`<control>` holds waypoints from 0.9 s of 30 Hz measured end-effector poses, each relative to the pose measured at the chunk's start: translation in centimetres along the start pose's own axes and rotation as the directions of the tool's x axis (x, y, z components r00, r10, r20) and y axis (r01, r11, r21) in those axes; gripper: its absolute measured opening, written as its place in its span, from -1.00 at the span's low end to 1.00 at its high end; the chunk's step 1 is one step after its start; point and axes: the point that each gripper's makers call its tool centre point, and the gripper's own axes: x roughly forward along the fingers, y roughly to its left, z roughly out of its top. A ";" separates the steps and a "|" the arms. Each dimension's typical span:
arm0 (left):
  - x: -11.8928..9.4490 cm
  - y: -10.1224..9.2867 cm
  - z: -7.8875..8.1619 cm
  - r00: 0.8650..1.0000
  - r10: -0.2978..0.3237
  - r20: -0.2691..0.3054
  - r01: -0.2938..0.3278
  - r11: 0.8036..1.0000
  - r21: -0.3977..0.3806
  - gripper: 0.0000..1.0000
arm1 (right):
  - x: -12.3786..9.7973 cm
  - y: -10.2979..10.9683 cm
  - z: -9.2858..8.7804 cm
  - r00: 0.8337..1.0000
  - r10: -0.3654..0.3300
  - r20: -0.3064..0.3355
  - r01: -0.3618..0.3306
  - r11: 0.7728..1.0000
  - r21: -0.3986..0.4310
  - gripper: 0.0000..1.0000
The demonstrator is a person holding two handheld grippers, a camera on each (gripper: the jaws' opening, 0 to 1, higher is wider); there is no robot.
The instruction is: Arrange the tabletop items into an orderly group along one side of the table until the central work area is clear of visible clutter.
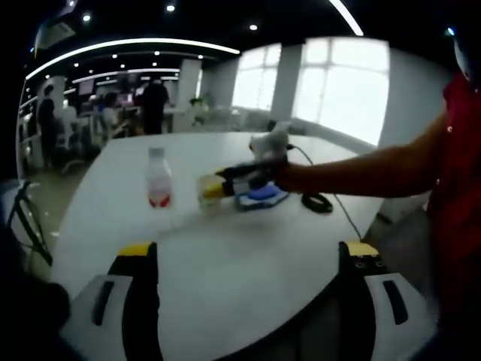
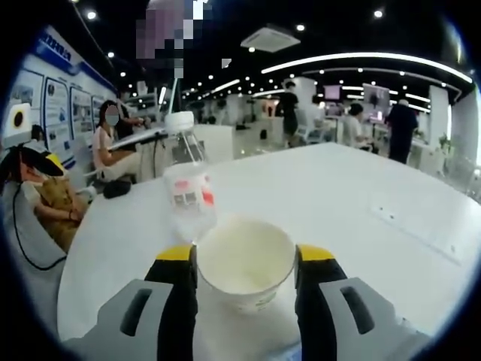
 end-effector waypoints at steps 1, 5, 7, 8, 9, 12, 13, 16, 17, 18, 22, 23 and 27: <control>0.0 0.0 0.0 1.000 -0.001 -0.001 0.001 1.000 -0.001 0.94 | 0.0 -0.1 0.0 1.000 -0.002 0.000 0.002 1.000 0.001 0.05; 0.0 0.0 0.0 1.000 -0.001 0.000 0.001 1.000 -0.002 0.94 | -0.1 0.0 -0.1 1.000 -0.002 -0.003 0.002 1.000 0.006 0.09; 0.0 0.0 0.0 1.000 0.000 -0.001 0.000 1.000 0.000 0.94 | -0.2 0.0 0.0 1.000 -0.002 -0.001 0.002 1.000 0.006 0.10; 0.0 -0.1 0.0 1.000 -0.001 -0.001 0.001 1.000 0.000 0.94 | -0.3 0.0 0.1 1.000 -0.003 0.002 0.003 1.000 0.006 0.11; 0.0 -0.1 0.0 1.000 0.000 -0.001 0.000 1.000 0.001 0.94 | -0.4 0.0 0.2 1.000 -0.003 0.005 0.003 1.000 0.005 0.12; 0.0 0.0 0.0 1.000 0.000 0.001 0.000 1.000 0.001 0.95 | -0.8 0.0 0.8 1.000 -0.005 0.018 0.005 1.000 0.000 0.15; 0.1 0.0 0.0 1.000 0.000 0.001 0.000 1.000 0.002 0.95 | -0.9 0.0 0.9 1.000 -0.007 0.022 0.007 1.000 -0.002 0.16; 0.1 -0.1 0.0 1.000 0.000 0.001 0.000 1.000 0.004 0.95 | -1.3 -0.1 1.3 0.999 -0.010 0.035 0.011 1.000 -0.006 0.18; 0.0 -0.1 0.0 1.000 -0.001 0.001 0.001 1.000 0.004 0.95 | -1.4 0.0 1.5 0.999 -0.011 0.038 0.012 1.000 -0.007 0.20; 0.0 -0.1 0.0 1.000 -0.001 0.001 0.001 1.000 0.005 0.95 | -1.6 0.0 1.6 0.999 -0.012 0.043 0.012 1.000 -0.009 0.20; 0.0 -0.1 0.0 1.000 -0.001 0.002 0.001 1.000 0.009 0.94 | -2.3 0.2 2.6 0.997 -0.013 0.070 0.014 1.000 -0.019 0.27; 0.0 -0.2 0.0 1.000 -0.002 0.002 0.002 1.000 0.008 0.94 | -2.6 0.2 2.9 0.997 -0.014 0.075 0.017 0.999 -0.032 0.27; 0.0 -0.3 0.1 1.000 -0.004 0.002 0.004 1.000 0.011 0.94 | -3.5 0.4 3.8 0.996 -0.013 0.091 0.019 0.998 -0.058 0.28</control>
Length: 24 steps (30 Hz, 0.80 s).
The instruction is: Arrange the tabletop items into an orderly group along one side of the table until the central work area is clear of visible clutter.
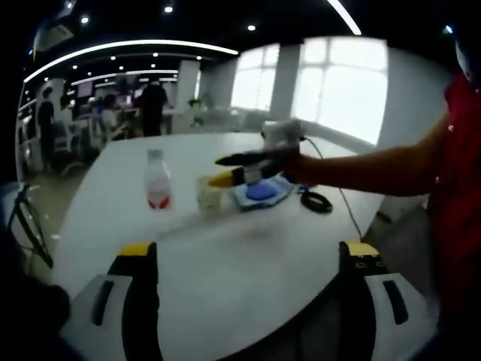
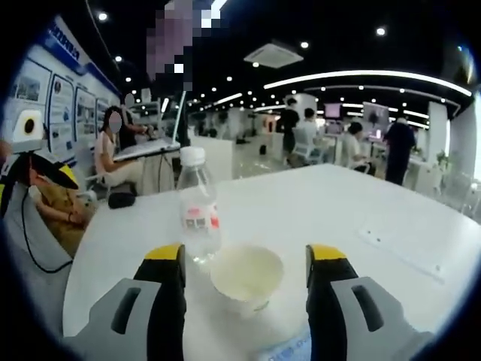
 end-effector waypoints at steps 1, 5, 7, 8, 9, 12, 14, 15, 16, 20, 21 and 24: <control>0.0 0.0 0.0 1.000 0.000 0.000 0.000 1.000 0.001 0.94 | -0.3 0.0 0.3 1.000 0.000 0.005 0.000 1.000 -0.005 0.29; 0.0 0.0 0.0 1.000 -0.003 0.000 0.003 1.000 0.004 0.94 | -1.3 0.1 1.3 1.000 -0.006 0.027 0.006 1.000 -0.020 0.29; 0.0 -0.1 0.0 1.000 -0.005 -0.001 0.005 1.000 0.006 0.94 | -1.8 0.1 1.8 0.999 -0.009 0.036 0.010 1.000 -0.026 0.29; 0.0 -0.1 0.0 1.000 -0.006 -0.002 0.006 1.000 0.007 0.94 | -2.1 0.1 2.1 0.999 -0.012 0.042 0.013 0.999 -0.033 0.29; 0.0 -0.1 0.0 1.000 -0.007 -0.002 0.007 1.000 0.006 0.94 | -2.3 0.2 2.2 0.999 -0.013 0.046 0.015 0.999 -0.035 0.30; 0.0 -0.1 0.0 1.000 -0.010 -0.003 0.011 1.000 0.007 0.94 | -3.1 0.2 2.6 0.998 -0.019 0.056 0.021 0.999 -0.037 0.30; 0.0 -0.2 0.0 1.000 -0.013 -0.002 0.013 1.000 0.009 0.94 | -3.6 0.3 2.8 0.998 -0.024 0.061 0.026 0.999 -0.039 0.30; 0.0 -0.2 0.0 1.000 -0.014 -0.003 0.014 1.000 0.010 0.94 | -3.9 0.2 2.8 0.998 -0.027 0.062 0.030 0.999 -0.036 0.30; 0.0 -0.2 0.0 1.000 -0.015 -0.002 0.015 1.000 0.010 0.94 | -4.1 0.3 2.8 0.998 -0.029 0.064 0.031 0.999 -0.037 0.30; 0.2 -0.3 0.0 1.000 -0.020 -0.004 0.020 1.000 0.010 0.94 | -5.4 0.3 2.9 0.997 -0.042 0.070 0.044 0.998 -0.038 0.29; 0.2 -0.2 0.1 1.000 -0.022 -0.004 0.022 1.000 0.011 0.94 | -5.6 0.2 2.8 0.997 -0.045 0.070 0.048 0.998 -0.037 0.29; 0.3 -0.2 0.2 1.000 -0.024 -0.001 0.024 1.000 0.008 0.94 | -6.8 -0.1 2.7 0.995 -0.063 0.073 0.065 0.997 -0.028 0.29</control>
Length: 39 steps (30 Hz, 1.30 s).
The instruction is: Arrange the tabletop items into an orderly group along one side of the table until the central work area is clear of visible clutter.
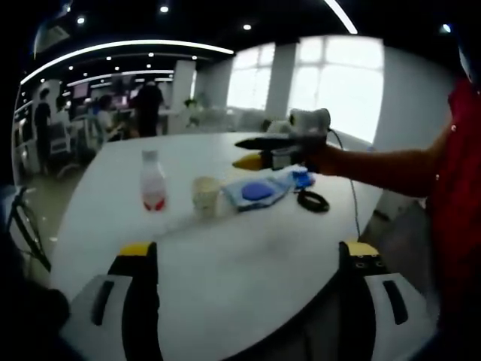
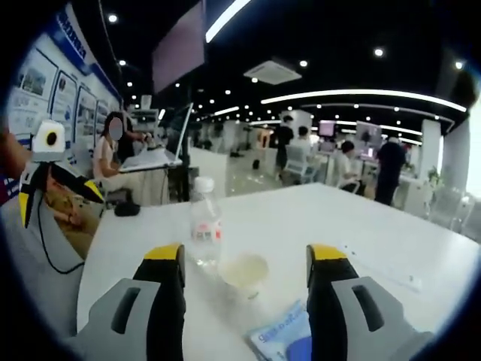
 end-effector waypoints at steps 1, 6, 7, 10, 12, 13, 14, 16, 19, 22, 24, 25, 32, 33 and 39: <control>0.1 0.0 0.1 1.000 -0.001 0.002 0.001 1.000 -0.001 0.94 | -0.2 0.0 0.0 1.000 -0.003 0.001 0.003 1.000 0.000 0.29; 0.8 -0.3 0.8 1.000 -0.017 0.021 0.017 1.000 -0.009 0.94 | -2.0 -0.2 0.2 1.000 -0.028 0.010 0.028 1.000 0.001 0.28; 1.0 -0.4 0.9 1.000 -0.022 0.022 0.023 1.000 -0.011 0.94 | -2.4 -0.2 0.2 0.999 -0.036 0.011 0.036 0.999 0.005 0.28; 1.4 -0.7 0.9 0.999 -0.033 0.017 0.034 0.999 -0.007 0.93 | -3.5 -0.3 0.3 0.998 -0.053 0.017 0.053 0.999 0.009 0.28; 1.6 -0.8 1.1 0.999 -0.040 0.019 0.040 0.999 -0.008 0.93 | -4.3 -0.3 0.3 0.998 -0.065 0.019 0.065 0.998 0.015 0.28; 1.7 -0.7 1.2 0.999 -0.043 0.021 0.043 0.999 -0.008 0.93 | -4.8 -0.2 0.3 0.997 -0.072 0.022 0.072 0.997 0.017 0.27; 1.7 -0.8 1.3 0.999 -0.045 0.021 0.045 0.999 -0.008 0.93 | -5.2 -0.1 0.3 0.997 -0.078 0.023 0.077 0.997 0.021 0.27; 1.9 -0.7 1.3 0.999 -0.050 0.021 0.050 0.999 -0.007 0.93 | -6.1 0.1 0.4 0.996 -0.089 0.030 0.088 0.996 0.028 0.28; 2.2 -0.7 1.3 0.998 -0.057 0.019 0.057 0.998 -0.007 0.92 | -7.5 0.7 0.7 0.994 -0.106 0.040 0.104 0.994 0.030 0.27; 2.4 -0.8 1.3 0.998 -0.064 0.020 0.064 0.998 -0.007 0.92 | -8.7 1.2 0.8 0.992 -0.121 0.046 0.120 0.992 0.032 0.27; 2.6 -0.9 1.3 0.997 -0.069 0.020 0.069 0.998 -0.006 0.92 | -9.4 1.6 0.6 0.991 -0.130 0.037 0.129 0.991 0.031 0.28; 2.6 -0.9 1.3 0.997 -0.072 0.020 0.072 0.997 -0.004 0.92 | -9.8 1.9 0.6 0.990 -0.136 0.034 0.135 0.990 0.031 0.28; 3.0 -0.8 1.7 0.995 -0.092 0.024 0.092 0.996 0.009 0.91 | -11.8 3.3 0.2 0.986 -0.167 0.018 0.166 0.985 0.045 0.27; 3.0 -0.8 1.8 0.995 -0.093 0.024 0.093 0.996 0.012 0.91 | -12.0 3.5 0.2 0.985 -0.171 0.015 0.170 0.984 0.047 0.28; 3.2 0.2 2.3 0.995 -0.099 0.028 0.098 0.995 0.023 0.90 | -13.6 4.9 0.2 0.979 -0.204 -0.001 0.203 0.976 0.072 0.28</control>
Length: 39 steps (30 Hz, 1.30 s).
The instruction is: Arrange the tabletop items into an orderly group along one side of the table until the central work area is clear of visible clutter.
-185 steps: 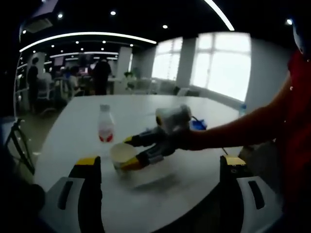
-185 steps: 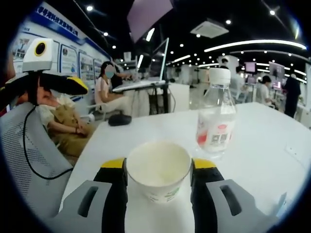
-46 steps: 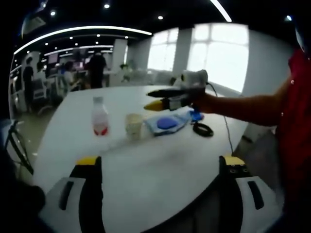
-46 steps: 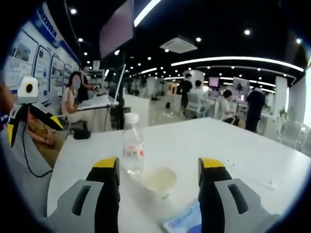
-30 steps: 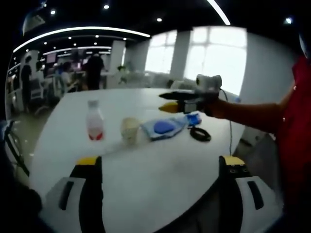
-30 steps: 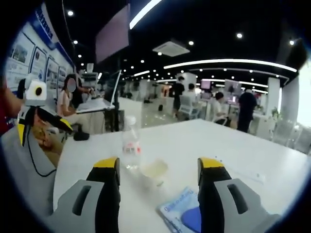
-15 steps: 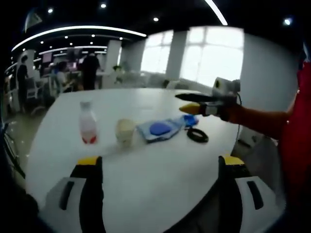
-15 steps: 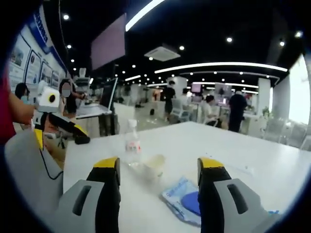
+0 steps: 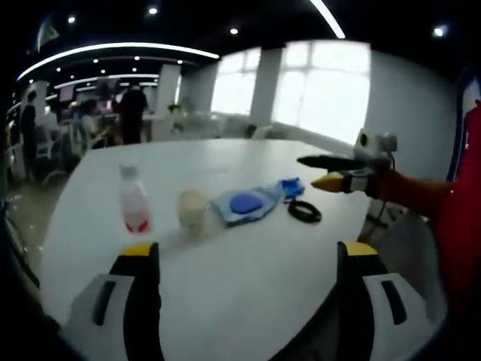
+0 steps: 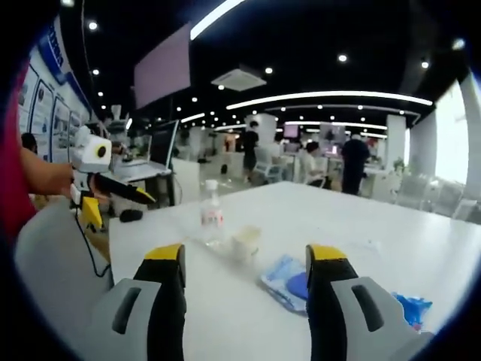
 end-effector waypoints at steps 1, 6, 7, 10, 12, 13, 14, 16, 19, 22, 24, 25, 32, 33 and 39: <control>0.1 0.4 0.0 1.000 0.000 0.000 0.000 1.000 0.000 0.90 | -0.3 0.2 0.0 1.000 -0.005 -0.001 0.005 1.000 0.002 0.28; 0.3 2.2 0.5 1.000 0.021 0.004 -0.021 1.000 0.001 0.89 | -1.8 0.7 0.7 0.999 -0.040 0.018 0.040 0.999 0.025 0.27; 0.3 2.7 0.6 1.000 0.030 0.006 -0.030 1.000 0.001 0.89 | -2.0 0.8 0.8 0.999 -0.046 0.023 0.045 0.999 0.028 0.27; 0.5 4.4 0.8 0.999 0.055 0.003 -0.055 0.998 0.013 0.87 | -2.6 1.3 1.0 0.998 -0.057 0.031 0.056 0.998 0.035 0.26; 0.7 5.7 1.0 0.997 0.076 0.000 -0.076 0.997 0.025 0.86 | -2.9 1.5 0.9 0.998 -0.062 0.031 0.061 0.997 0.038 0.26; 0.9 6.1 1.0 0.997 0.082 -0.001 -0.082 0.996 0.032 0.86 | -3.0 1.6 0.7 0.997 -0.065 0.029 0.063 0.997 0.039 0.26; 1.0 6.6 1.1 0.996 0.089 -0.003 -0.089 0.995 0.044 0.86 | -3.1 1.6 0.5 0.997 -0.069 0.026 0.067 0.997 0.044 0.26; 1.3 8.0 1.1 0.994 0.107 -0.008 -0.106 0.991 0.084 0.85 | -3.2 1.5 0.0 0.997 -0.072 0.018 0.071 0.996 0.056 0.26; 1.9 9.5 1.1 0.993 0.121 -0.019 -0.116 0.982 0.150 0.85 | -3.3 1.3 -0.3 0.997 -0.082 0.009 0.082 0.995 0.064 0.26; 2.8 10.8 1.2 0.993 0.118 -0.020 -0.113 0.981 0.160 0.84 | -3.4 1.0 -0.3 0.996 -0.094 0.009 0.093 0.993 0.067 0.26; 3.3 11.7 1.1 0.992 0.126 -0.025 -0.120 0.979 0.167 0.83 | -3.3 0.9 -0.5 0.995 -0.099 0.003 0.099 0.993 0.069 0.26; 3.6 12.1 1.0 0.992 0.127 -0.026 -0.121 0.978 0.169 0.81 | -3.3 0.8 -0.6 0.995 -0.100 -0.001 0.099 0.993 0.070 0.26; 5.9 14.7 0.8 0.990 0.140 -0.026 -0.134 0.978 0.163 0.71 | -3.3 0.4 -1.2 0.993 -0.114 -0.023 0.115 0.991 0.074 0.25; 6.3 15.0 0.8 0.990 0.138 -0.025 -0.133 0.978 0.161 0.69 | -3.4 0.3 -1.3 0.993 -0.118 -0.024 0.119 0.990 0.074 0.25; 7.4 16.7 0.5 0.988 0.148 -0.033 -0.142 0.980 0.139 0.59 | -3.5 0.0 -1.6 0.991 -0.132 -0.034 0.134 0.988 0.079 0.24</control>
